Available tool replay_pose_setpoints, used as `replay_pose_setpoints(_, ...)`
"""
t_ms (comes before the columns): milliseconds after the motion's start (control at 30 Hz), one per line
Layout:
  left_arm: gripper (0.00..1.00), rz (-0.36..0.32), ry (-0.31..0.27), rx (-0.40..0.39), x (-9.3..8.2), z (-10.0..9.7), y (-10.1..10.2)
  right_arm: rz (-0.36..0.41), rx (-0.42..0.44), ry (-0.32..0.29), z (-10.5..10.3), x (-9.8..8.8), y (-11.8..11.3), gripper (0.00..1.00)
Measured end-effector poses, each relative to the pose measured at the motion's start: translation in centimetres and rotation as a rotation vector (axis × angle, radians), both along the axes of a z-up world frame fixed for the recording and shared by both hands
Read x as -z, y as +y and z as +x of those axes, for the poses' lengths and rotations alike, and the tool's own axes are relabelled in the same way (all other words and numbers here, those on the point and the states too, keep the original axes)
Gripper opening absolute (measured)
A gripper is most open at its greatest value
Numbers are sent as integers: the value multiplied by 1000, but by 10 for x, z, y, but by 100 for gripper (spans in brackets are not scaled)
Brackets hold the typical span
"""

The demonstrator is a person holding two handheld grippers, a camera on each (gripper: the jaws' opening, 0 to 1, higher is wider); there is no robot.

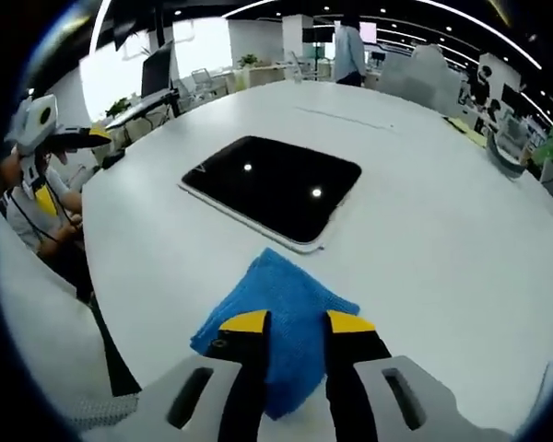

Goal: Wipe the mirror surface with the cleaning cloth until all visible marks leave the cleaned area.

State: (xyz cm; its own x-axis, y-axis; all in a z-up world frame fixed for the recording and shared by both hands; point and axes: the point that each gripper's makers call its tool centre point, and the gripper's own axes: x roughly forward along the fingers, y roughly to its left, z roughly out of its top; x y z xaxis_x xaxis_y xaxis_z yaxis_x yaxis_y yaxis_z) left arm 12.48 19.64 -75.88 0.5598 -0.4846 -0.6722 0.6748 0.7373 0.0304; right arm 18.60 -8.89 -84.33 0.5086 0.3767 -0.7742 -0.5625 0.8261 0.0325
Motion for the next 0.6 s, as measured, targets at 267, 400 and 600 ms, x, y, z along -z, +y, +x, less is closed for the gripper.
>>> replay_pose_setpoints(267, 99, -4, -2, 0, -1, 1, -2, -70, -91, -1, -5, 11, 0, 12)
replay_pose_setpoints(400, 99, -2, 0, -4, 0, 2, 0, -69, -107, -2, -3, 11, 0, 12)
replay_pose_setpoints(600, 99, -5, 4, 1, 1, 0, -2, -59, -88, 1, -3, 9, 0, 15)
